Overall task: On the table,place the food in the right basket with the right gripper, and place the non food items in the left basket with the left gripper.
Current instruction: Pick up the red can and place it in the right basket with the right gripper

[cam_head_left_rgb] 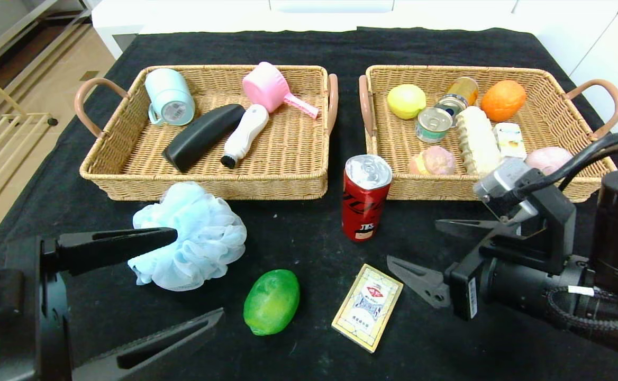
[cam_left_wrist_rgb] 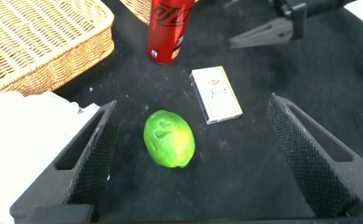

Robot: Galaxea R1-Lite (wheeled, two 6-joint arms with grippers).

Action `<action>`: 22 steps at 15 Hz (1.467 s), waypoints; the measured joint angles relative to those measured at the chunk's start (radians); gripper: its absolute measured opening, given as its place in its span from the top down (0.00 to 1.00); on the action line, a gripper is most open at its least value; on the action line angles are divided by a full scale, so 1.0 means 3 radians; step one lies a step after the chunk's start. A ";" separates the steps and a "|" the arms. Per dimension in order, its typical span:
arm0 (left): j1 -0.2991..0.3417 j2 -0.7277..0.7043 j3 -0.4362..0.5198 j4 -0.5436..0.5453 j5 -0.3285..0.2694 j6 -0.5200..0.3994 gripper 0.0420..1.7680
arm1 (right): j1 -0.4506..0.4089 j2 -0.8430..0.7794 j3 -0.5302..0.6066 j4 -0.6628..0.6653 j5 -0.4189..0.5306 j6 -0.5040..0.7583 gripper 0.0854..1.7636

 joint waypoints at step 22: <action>0.0000 -0.0004 0.0004 -0.0007 0.0001 0.0002 0.03 | 0.0112 0.0990 -0.0799 -0.0887 -0.0365 -0.0085 0.04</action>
